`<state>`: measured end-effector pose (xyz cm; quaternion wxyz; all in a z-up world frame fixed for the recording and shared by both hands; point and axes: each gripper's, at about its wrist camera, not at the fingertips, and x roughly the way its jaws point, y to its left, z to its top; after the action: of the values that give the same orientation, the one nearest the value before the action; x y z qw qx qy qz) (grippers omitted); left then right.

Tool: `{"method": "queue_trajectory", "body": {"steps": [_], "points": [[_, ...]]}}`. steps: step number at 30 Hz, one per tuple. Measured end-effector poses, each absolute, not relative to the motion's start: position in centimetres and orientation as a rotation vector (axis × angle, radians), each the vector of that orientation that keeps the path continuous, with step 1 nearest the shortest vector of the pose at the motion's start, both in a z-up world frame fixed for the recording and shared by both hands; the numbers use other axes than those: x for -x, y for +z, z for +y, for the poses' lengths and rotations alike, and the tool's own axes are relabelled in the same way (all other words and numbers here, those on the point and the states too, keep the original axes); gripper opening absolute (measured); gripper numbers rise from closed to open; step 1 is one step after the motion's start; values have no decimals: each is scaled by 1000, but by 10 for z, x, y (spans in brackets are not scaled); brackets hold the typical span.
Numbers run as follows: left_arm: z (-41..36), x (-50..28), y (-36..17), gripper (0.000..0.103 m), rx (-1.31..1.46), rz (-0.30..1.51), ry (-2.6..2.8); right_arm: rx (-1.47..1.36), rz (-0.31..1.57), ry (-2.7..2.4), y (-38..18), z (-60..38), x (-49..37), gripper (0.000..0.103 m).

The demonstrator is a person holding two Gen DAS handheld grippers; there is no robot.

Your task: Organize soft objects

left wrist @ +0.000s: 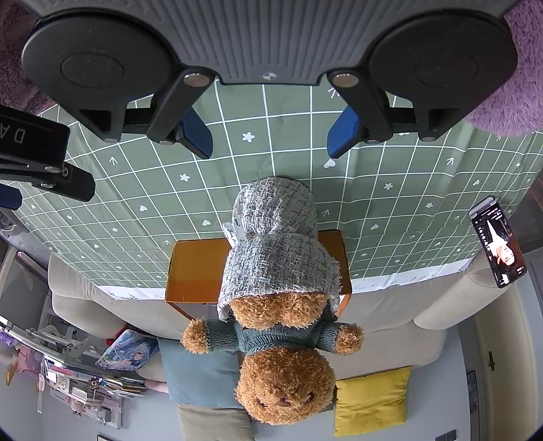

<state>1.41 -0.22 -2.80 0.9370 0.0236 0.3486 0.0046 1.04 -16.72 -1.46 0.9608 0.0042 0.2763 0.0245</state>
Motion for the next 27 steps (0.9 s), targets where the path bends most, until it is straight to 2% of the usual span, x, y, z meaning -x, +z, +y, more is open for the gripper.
{"method": "queue_trajectory", "body": {"steps": [27], "points": [[-4, -14, -28, 90, -53, 707, 12, -15, 567, 39, -17, -170, -11, 93]]}}
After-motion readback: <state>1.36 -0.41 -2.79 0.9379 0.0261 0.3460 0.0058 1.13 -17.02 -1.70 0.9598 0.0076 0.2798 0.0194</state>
